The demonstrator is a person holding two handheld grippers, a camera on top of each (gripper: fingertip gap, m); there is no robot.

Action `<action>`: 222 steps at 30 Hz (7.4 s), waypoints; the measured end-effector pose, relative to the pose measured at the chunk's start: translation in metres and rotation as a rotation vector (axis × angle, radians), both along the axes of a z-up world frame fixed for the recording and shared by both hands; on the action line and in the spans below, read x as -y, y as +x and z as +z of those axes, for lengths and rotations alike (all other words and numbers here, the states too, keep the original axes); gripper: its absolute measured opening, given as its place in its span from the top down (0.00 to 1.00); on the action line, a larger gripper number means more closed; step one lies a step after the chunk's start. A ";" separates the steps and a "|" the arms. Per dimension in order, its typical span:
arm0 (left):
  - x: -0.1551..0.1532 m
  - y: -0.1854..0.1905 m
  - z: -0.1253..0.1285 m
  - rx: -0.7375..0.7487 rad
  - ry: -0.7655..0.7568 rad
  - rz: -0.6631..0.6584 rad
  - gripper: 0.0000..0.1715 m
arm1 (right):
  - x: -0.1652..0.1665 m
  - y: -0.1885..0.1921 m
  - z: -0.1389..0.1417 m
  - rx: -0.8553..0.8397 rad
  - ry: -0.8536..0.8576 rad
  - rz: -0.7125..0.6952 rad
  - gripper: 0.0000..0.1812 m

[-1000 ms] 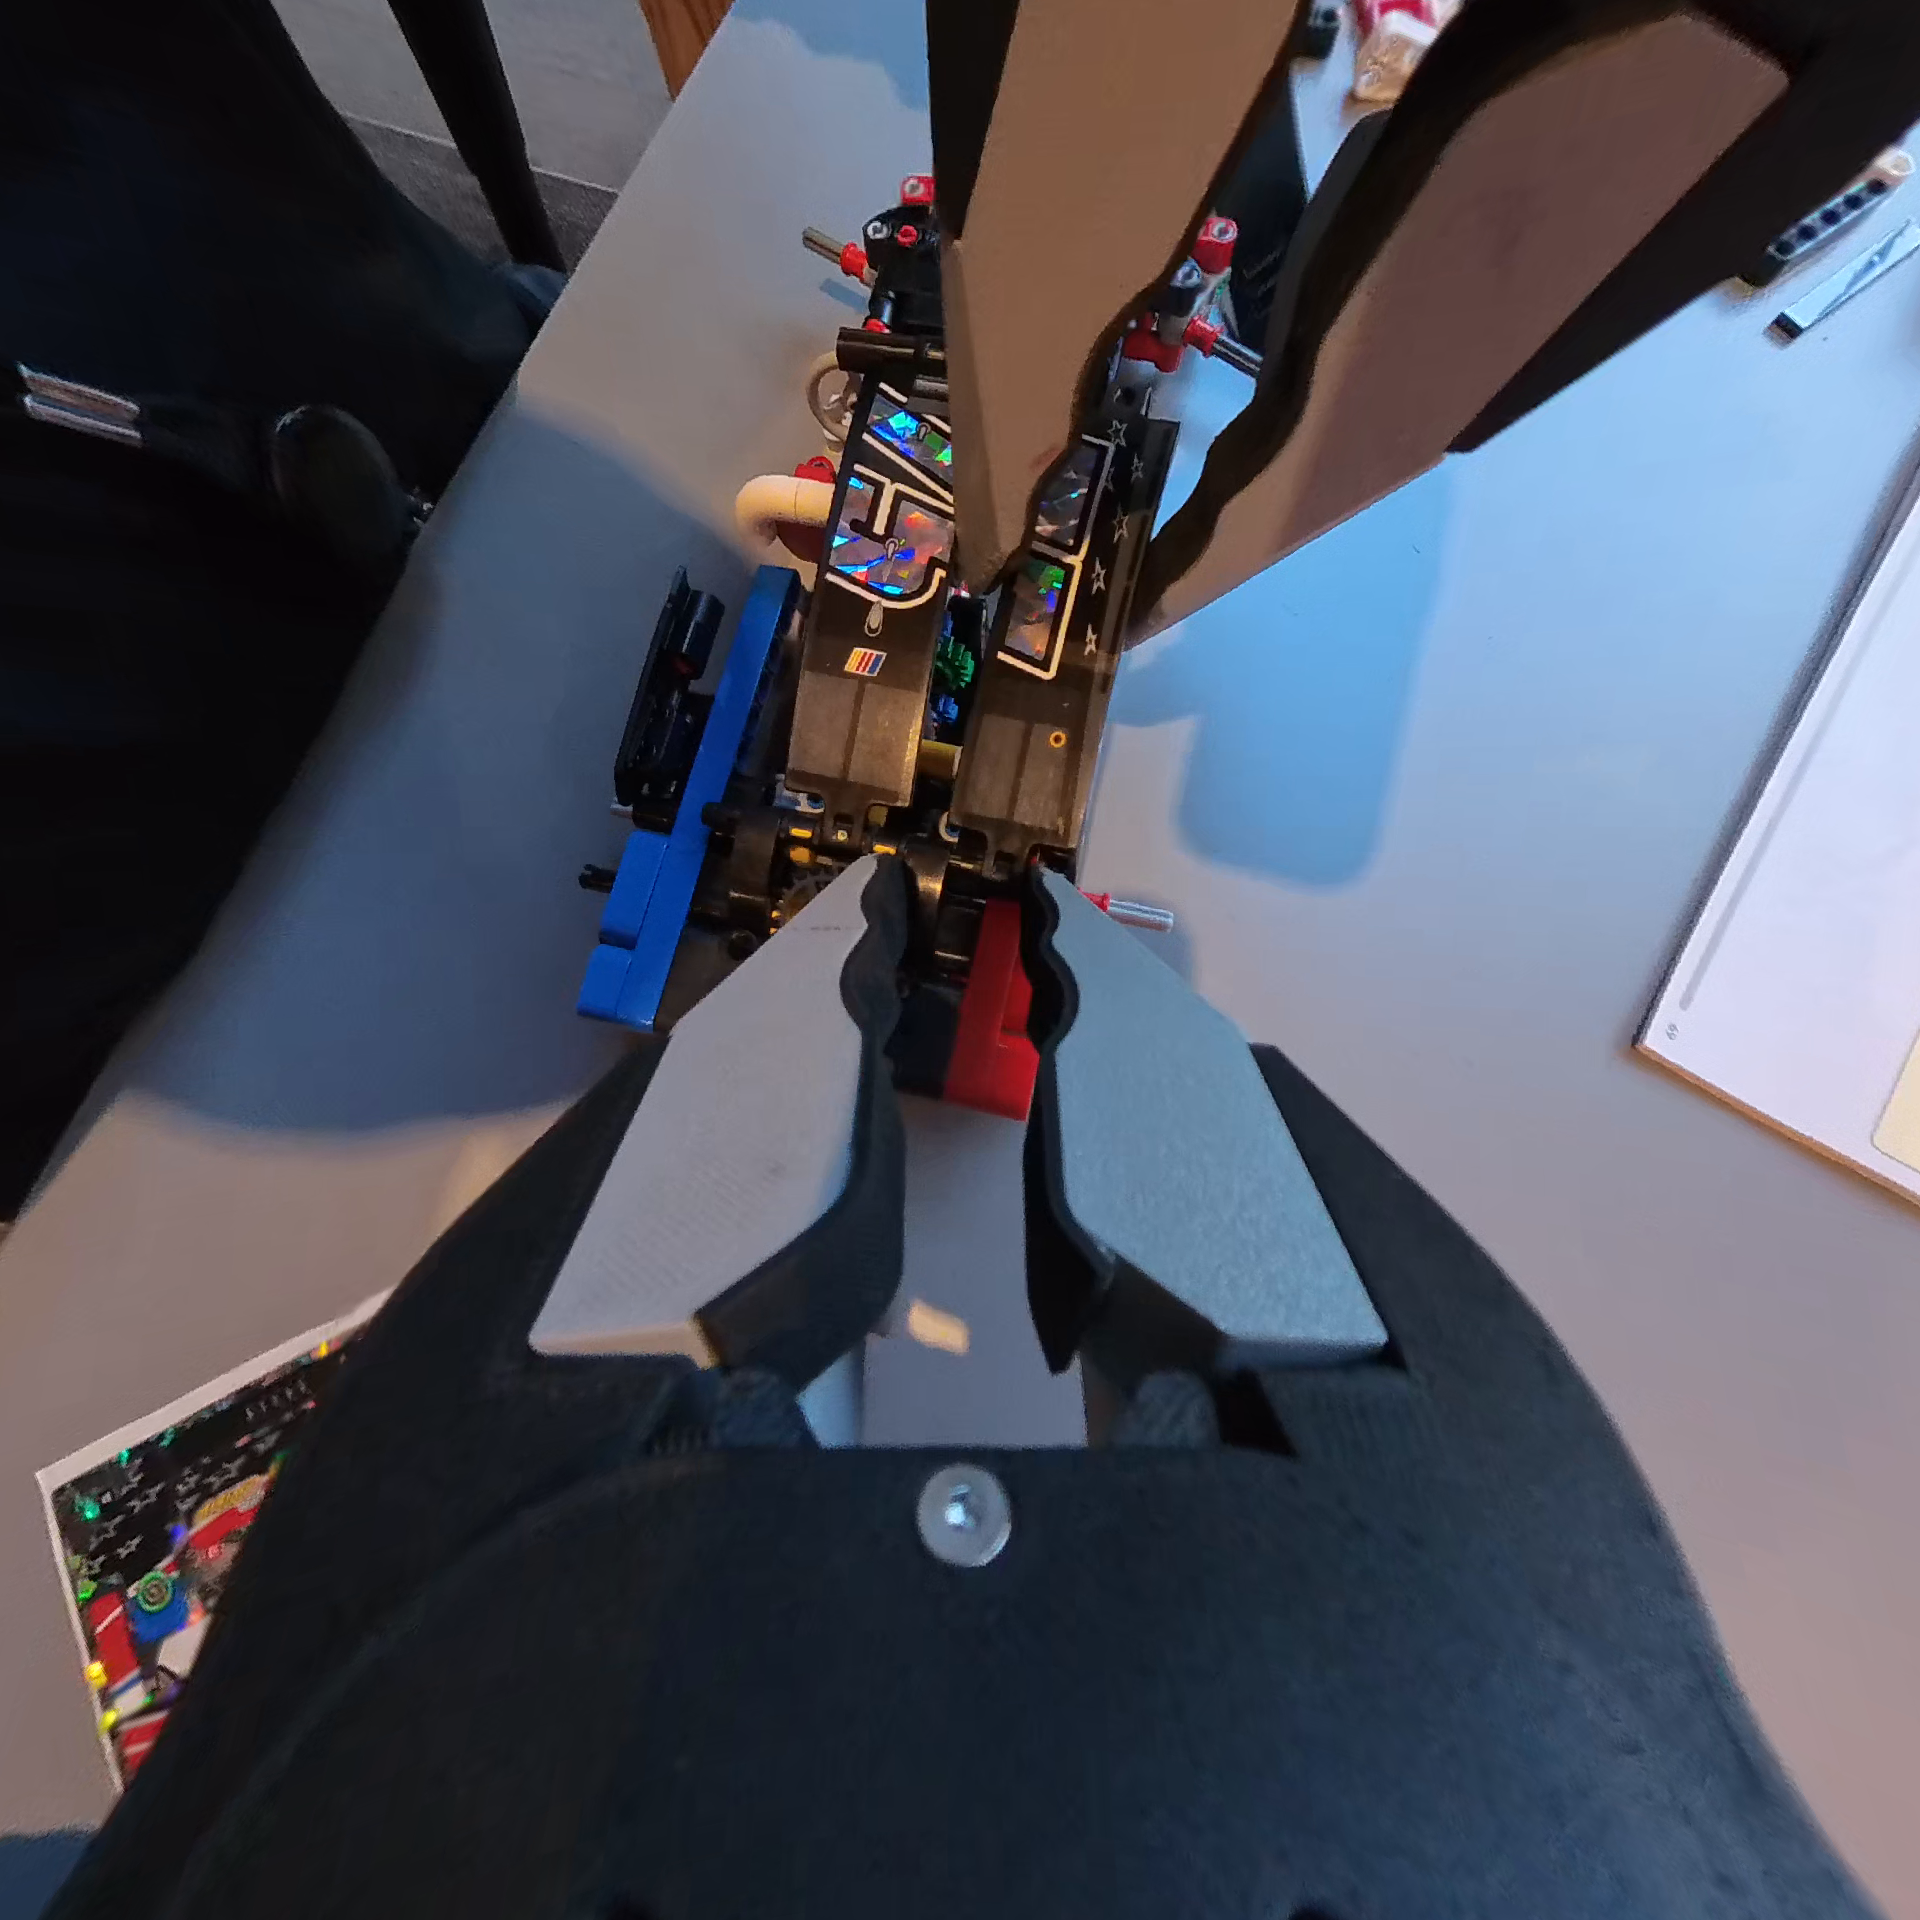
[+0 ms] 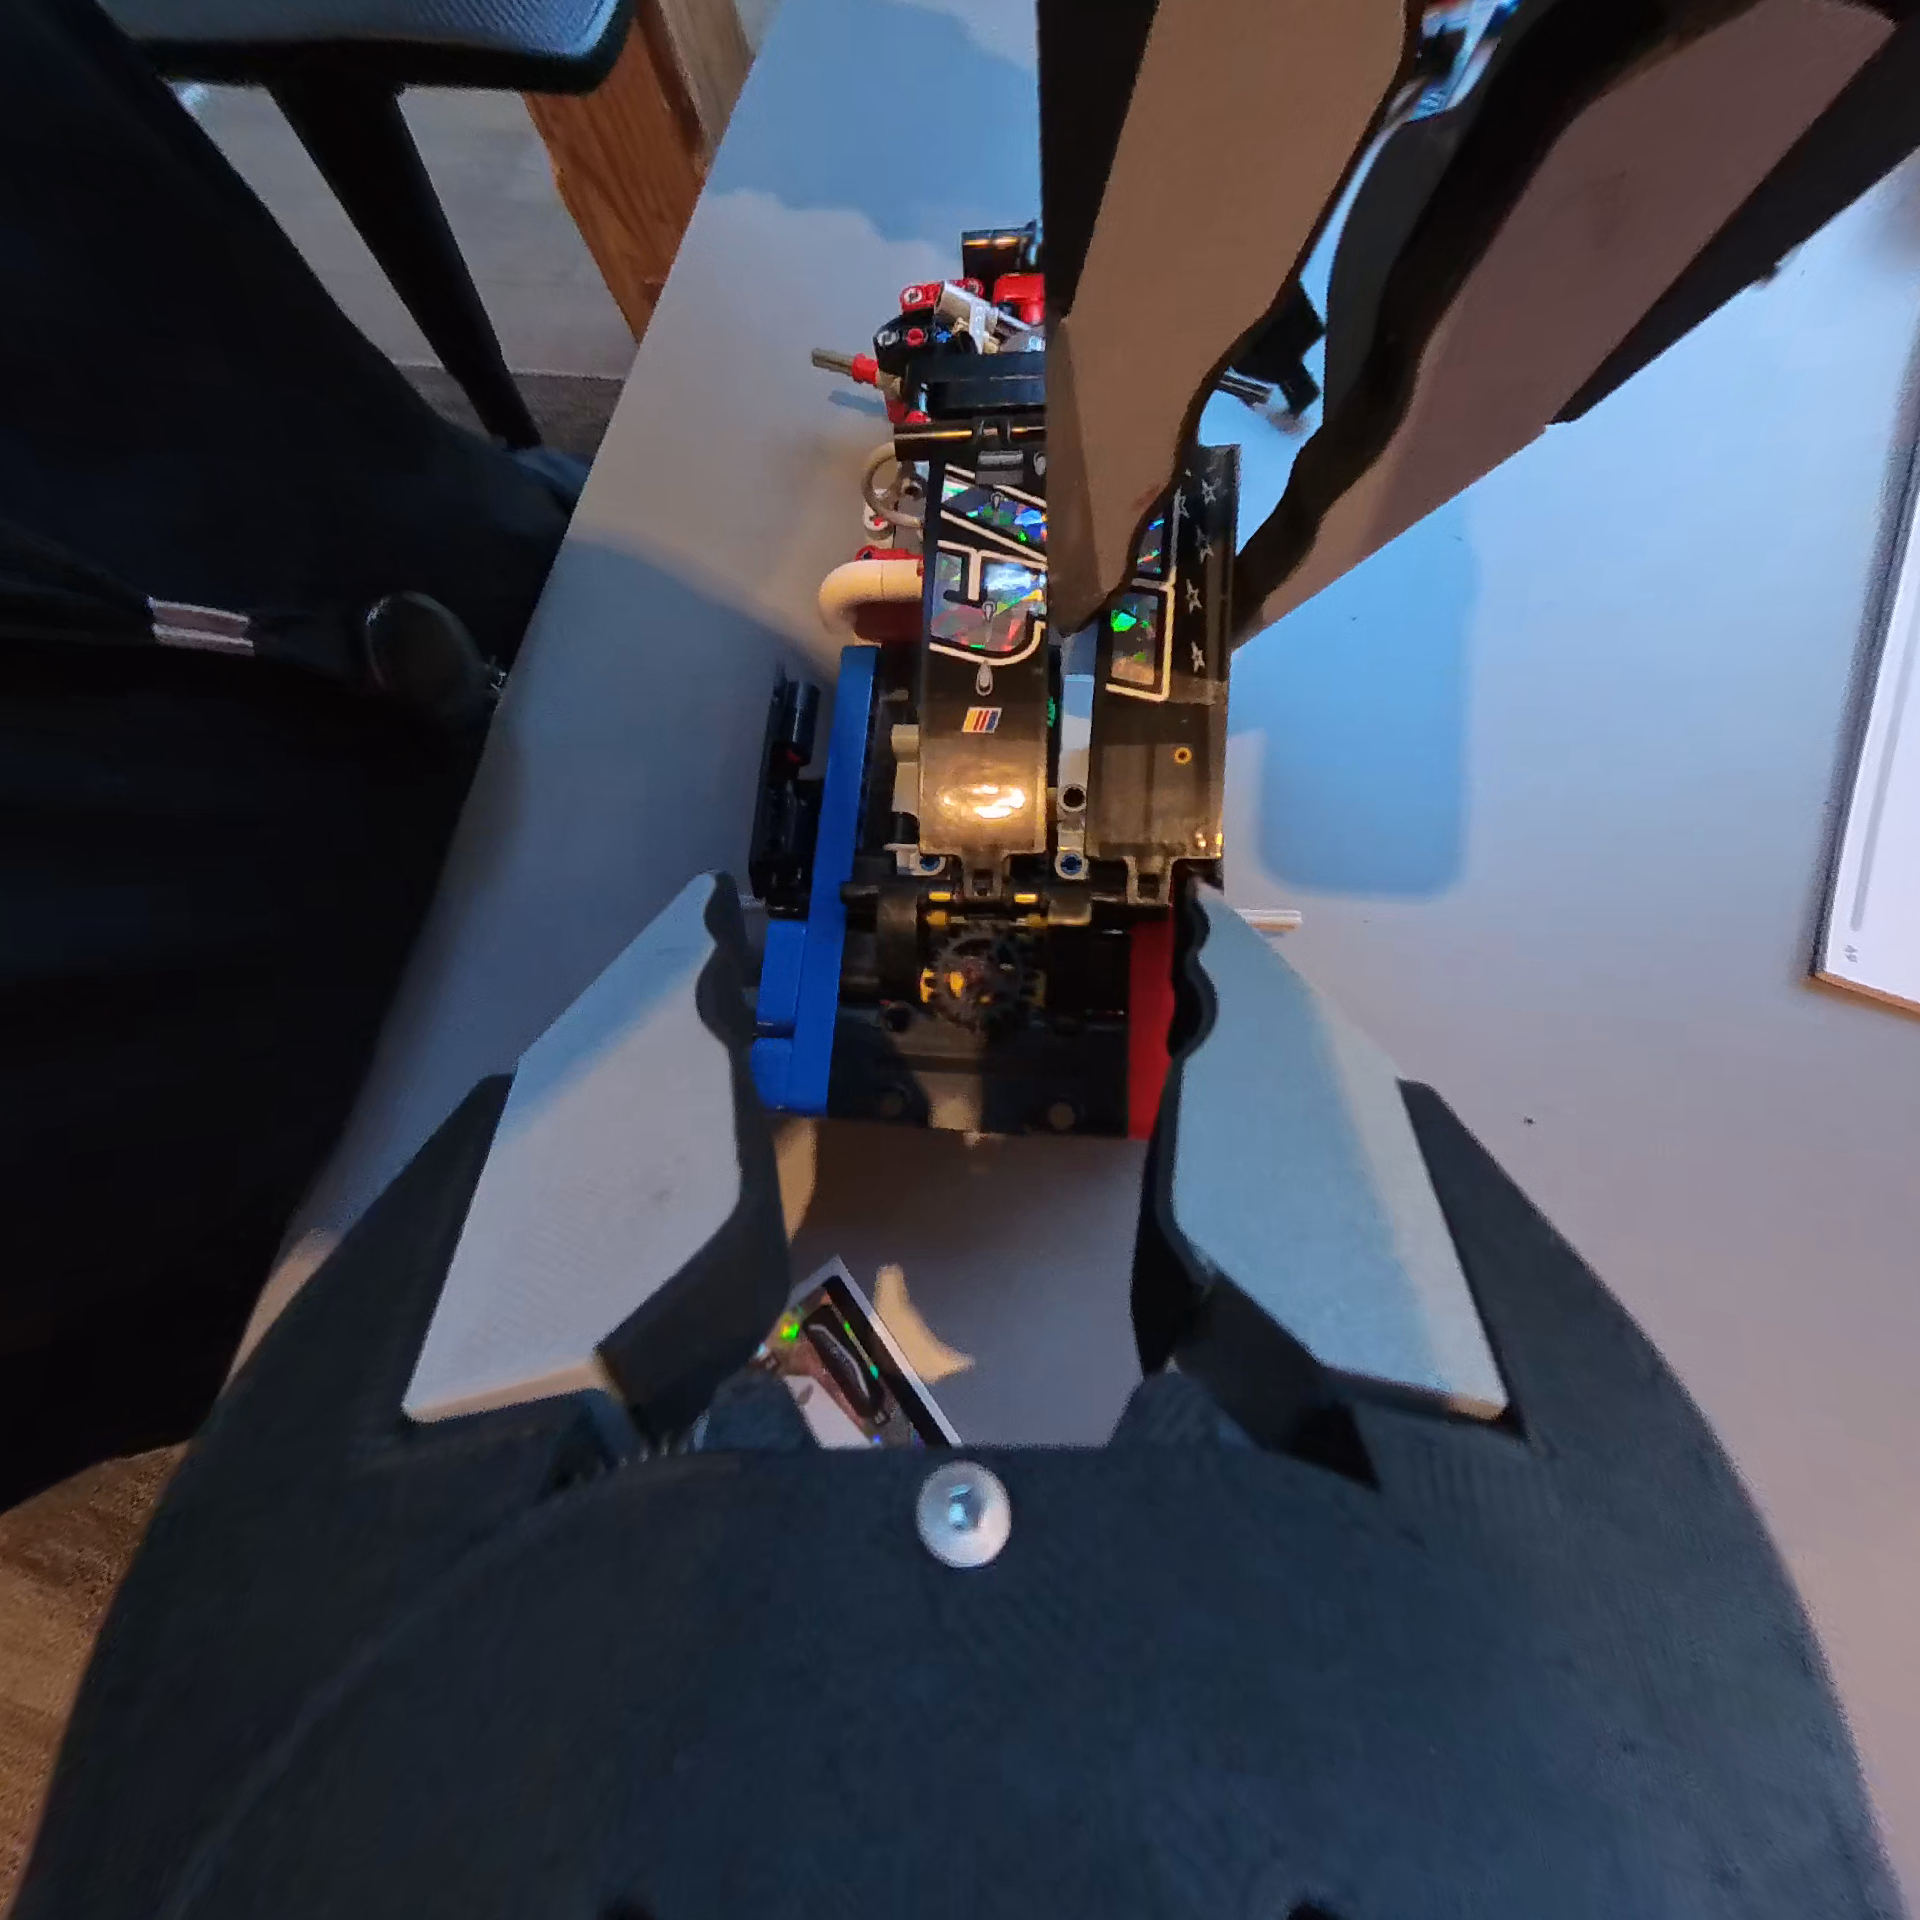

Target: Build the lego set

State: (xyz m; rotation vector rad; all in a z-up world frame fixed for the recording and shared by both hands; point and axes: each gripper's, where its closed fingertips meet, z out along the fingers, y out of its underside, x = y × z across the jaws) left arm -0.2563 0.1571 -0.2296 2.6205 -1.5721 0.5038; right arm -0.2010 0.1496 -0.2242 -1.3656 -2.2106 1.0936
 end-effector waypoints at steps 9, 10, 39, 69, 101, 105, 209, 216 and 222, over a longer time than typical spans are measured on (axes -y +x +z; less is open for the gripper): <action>0.001 -0.001 0.000 -0.026 -0.018 -0.016 0.87 | 0.005 0.001 -0.008 -0.011 0.129 -0.010 0.50; 0.001 -0.001 0.000 -0.029 -0.021 -0.018 0.87 | 0.005 0.001 -0.009 -0.012 0.157 -0.008 0.50; 0.004 0.000 0.000 -0.027 -0.121 0.013 0.88 | 0.001 -0.004 -0.013 -0.084 0.220 -0.059 0.54; 0.008 0.006 0.013 0.397 -0.359 0.410 0.98 | 0.002 -0.004 -0.012 -0.115 0.189 0.001 0.55; 0.002 -0.016 0.023 0.088 0.455 -0.094 0.86 | 0.005 -0.008 -0.012 -0.144 0.186 0.028 0.55; 0.005 -0.012 0.020 0.077 0.522 -0.172 0.89 | 0.005 -0.008 -0.012 -0.148 0.184 0.025 0.55; 0.033 -0.037 0.016 -0.206 0.156 0.145 0.87 | 0.005 -0.004 0.011 -0.248 -0.042 0.034 0.57; 0.025 -0.055 0.028 -0.024 0.346 0.331 0.87 | -0.003 -0.005 0.018 -0.309 -0.131 -0.018 0.58; 0.018 -0.063 0.019 0.074 0.520 0.395 0.87 | -0.012 -0.007 0.024 -0.352 -0.199 -0.061 0.65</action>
